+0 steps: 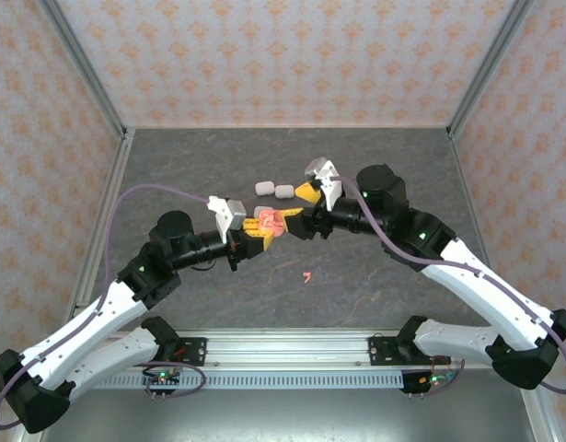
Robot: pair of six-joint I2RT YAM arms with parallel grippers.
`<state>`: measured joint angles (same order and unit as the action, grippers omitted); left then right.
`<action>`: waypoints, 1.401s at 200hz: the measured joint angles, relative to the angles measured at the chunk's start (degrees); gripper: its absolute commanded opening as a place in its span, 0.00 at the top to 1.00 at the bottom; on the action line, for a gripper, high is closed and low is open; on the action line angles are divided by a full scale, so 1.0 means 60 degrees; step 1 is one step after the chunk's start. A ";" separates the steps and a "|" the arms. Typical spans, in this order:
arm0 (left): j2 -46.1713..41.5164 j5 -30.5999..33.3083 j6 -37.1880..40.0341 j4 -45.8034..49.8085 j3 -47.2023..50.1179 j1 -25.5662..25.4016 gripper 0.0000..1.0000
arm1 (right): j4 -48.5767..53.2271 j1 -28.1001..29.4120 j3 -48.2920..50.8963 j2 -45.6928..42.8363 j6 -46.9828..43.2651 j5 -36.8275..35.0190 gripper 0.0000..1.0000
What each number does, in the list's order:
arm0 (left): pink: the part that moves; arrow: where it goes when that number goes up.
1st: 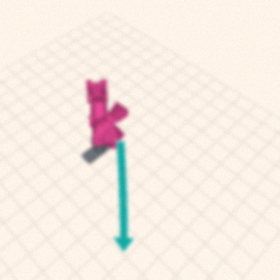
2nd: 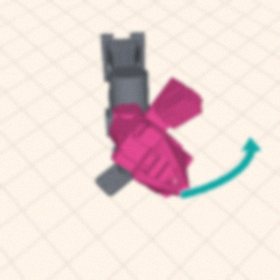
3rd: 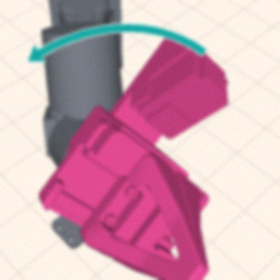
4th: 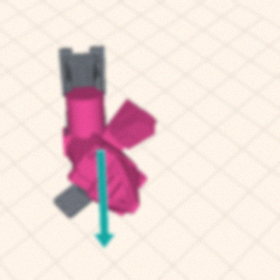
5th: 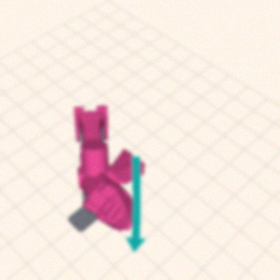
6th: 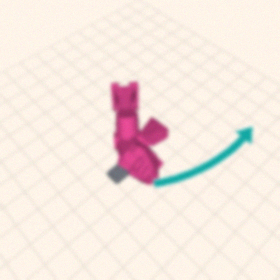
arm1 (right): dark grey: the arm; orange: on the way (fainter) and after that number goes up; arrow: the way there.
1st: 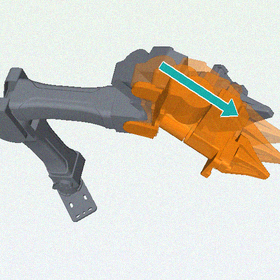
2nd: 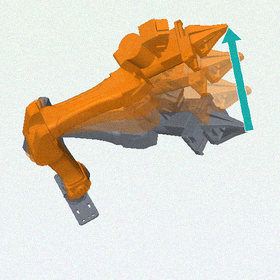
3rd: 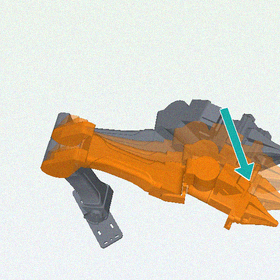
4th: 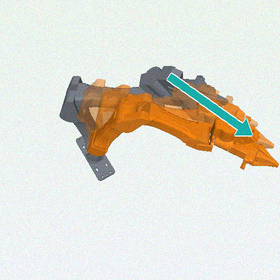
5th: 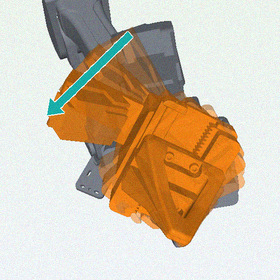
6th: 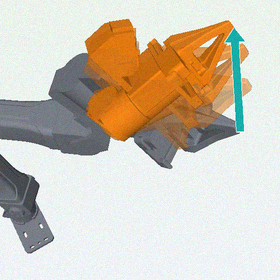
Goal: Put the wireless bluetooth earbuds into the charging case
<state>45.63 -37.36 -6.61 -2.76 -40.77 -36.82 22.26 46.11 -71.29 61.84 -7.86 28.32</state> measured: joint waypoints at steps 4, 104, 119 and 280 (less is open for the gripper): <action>-0.0004 0.0033 0.0000 -0.0066 0.0022 0.0000 0.98 | 0.0029 -0.0051 0.0000 0.0000 0.0095 -0.0018 0.32; -0.0146 0.0098 0.0517 -0.1249 0.0182 0.0000 1.00 | 0.0364 -0.0211 -0.0120 0.0000 0.0925 0.0299 0.30; -0.0124 0.0073 0.0637 -0.1337 0.0182 0.0000 1.00 | 0.0280 -0.0211 -0.0193 0.0000 0.1045 0.0761 0.33; 0.0171 0.0029 0.1049 -0.1428 -0.0091 0.0000 1.00 | 0.0127 0.0153 -0.0874 0.0827 0.1304 0.2550 0.38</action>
<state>46.65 -37.19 -0.32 -11.33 -41.32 -36.82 23.03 47.03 -76.53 66.81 -0.03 43.62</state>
